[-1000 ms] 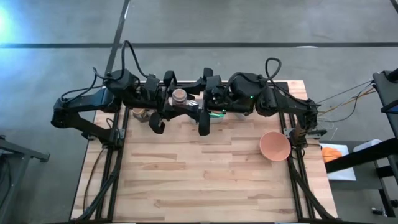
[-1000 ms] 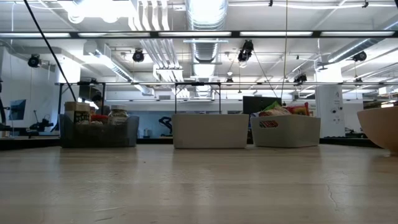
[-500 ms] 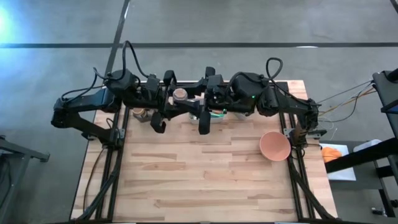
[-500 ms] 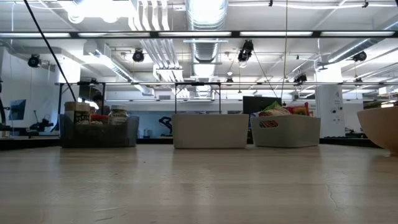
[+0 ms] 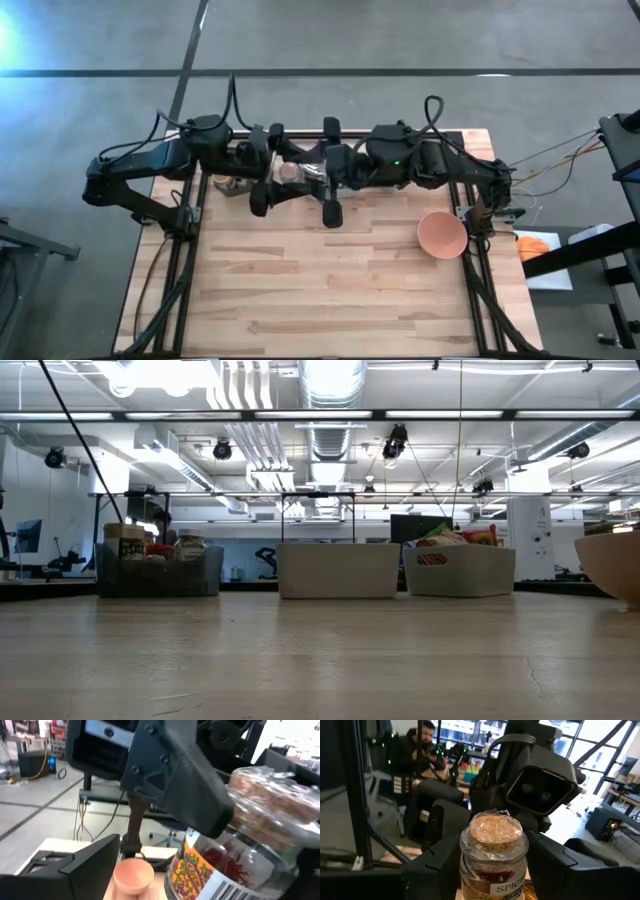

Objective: Pick & Place Food Item
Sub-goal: Put the brown seasoning bottle into the black bin

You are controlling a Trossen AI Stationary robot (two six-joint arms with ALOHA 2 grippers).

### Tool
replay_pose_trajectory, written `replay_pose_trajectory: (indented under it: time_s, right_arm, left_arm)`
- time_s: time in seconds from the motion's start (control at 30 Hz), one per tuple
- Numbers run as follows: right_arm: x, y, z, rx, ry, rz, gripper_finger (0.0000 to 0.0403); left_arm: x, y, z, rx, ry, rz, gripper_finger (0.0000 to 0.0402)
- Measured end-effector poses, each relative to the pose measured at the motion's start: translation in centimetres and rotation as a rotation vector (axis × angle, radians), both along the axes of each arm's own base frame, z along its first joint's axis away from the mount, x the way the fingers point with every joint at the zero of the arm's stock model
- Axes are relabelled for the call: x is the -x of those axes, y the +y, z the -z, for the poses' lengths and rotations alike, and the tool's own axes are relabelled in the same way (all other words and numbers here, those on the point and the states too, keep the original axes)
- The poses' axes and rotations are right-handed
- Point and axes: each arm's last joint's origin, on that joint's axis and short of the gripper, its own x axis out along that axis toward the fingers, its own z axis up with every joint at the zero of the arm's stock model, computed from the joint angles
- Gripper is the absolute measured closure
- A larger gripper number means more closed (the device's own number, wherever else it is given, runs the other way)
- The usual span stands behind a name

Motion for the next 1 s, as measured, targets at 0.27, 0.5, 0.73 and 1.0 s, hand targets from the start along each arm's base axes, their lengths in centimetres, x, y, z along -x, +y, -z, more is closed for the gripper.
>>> replay_pose_trajectory:
  time_s: [0.27,0.5,0.73,1.0]
  right_arm:
    - [0.1,0.0,0.7,0.057,0.066,-0.002,0.0227]
    - [0.1,-0.1,1.3,0.104,0.127,0.006,0.0227]
    - [0.2,-0.4,2.5,0.194,0.247,0.084,0.0228]
    - [-1.3,-0.7,5.3,0.346,0.412,0.237,0.0228]
  left_arm:
    - [0.4,0.0,0.8,0.011,0.102,0.000,0.0026]
    - [1.9,-0.1,1.2,0.073,0.210,-0.006,0.0034]
    - [4.2,-0.1,1.1,0.373,0.317,-0.077,0.0034]
    - [3.7,0.2,2.0,0.708,0.382,-0.253,0.0034]
